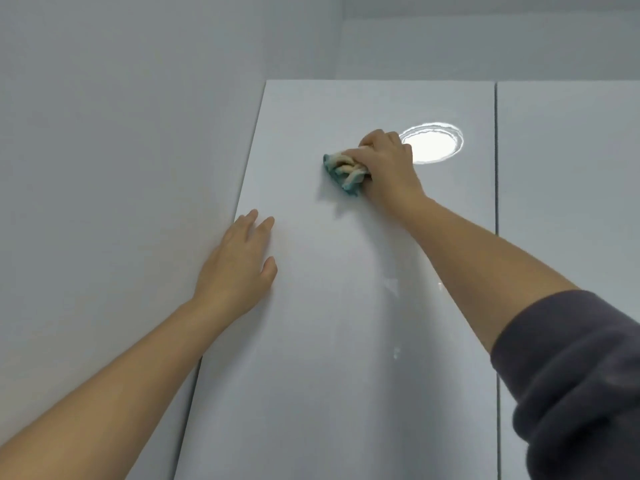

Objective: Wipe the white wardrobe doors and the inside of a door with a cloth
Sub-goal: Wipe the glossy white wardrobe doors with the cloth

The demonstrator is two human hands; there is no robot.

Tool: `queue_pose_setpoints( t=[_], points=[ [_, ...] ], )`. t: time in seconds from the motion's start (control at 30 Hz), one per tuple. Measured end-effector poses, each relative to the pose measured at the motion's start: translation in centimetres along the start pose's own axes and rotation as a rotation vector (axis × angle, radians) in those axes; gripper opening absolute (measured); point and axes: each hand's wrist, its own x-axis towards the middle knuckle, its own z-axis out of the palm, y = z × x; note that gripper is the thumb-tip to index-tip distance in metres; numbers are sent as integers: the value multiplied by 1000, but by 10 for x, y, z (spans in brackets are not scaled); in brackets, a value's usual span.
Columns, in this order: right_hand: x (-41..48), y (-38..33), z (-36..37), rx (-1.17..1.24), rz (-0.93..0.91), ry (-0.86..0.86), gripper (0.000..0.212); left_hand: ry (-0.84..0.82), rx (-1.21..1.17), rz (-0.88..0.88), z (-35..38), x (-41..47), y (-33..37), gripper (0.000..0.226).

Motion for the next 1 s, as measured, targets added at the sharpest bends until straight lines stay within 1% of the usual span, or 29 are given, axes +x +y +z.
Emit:
queue_pose_setpoints(
  t=[0.03, 0.07, 0.1, 0.13, 0.17, 0.27, 0.33, 0.37, 0.4, 0.47, 0.57, 0.7, 0.8, 0.9, 1.0],
  points=[
    [11, 0, 2, -20, 91, 23, 30, 4, 8, 2, 0, 2, 1, 61],
    [19, -6, 6, -36, 143, 46, 28, 6, 17, 1, 0, 3, 2, 62],
    [23, -15, 10, -36, 160, 62, 27, 10, 26, -6, -1, 5, 4, 62],
    [25, -24, 16, -24, 138, 66, 26, 19, 37, -17, -1, 7, 4, 62],
    [23, -35, 23, -9, 85, 44, 26, 29, 43, -37, -2, 8, 5, 62],
    [4, -63, 42, 2, -196, -39, 26, 54, 63, -101, -4, 9, 3, 60],
    [-1, -70, 45, -10, -355, -74, 31, 43, 75, -116, -4, 9, 1, 59],
    [4, -68, 43, -28, -385, -98, 32, 32, 81, -118, -4, 10, 0, 59],
    [12, -64, 40, -43, -373, -112, 31, 22, 87, -117, -4, 12, 1, 59],
    [37, -50, 33, -60, -237, -83, 29, 18, 99, -113, -5, 18, 4, 61],
    [62, -15, 18, -109, 50, 47, 23, 21, 100, -84, -6, 29, 11, 62],
    [60, 36, -6, -213, 347, 197, 25, 18, 96, -57, -8, 37, 16, 61],
    [60, 65, -21, -291, 566, 299, 24, -17, 106, -54, -5, 37, 9, 60],
    [69, 62, -16, -305, 686, 336, 26, -36, 102, -37, 1, 33, -5, 63],
    [90, 30, 4, -287, 665, 324, 31, -31, 99, -11, 7, 32, -11, 66]
  ],
)
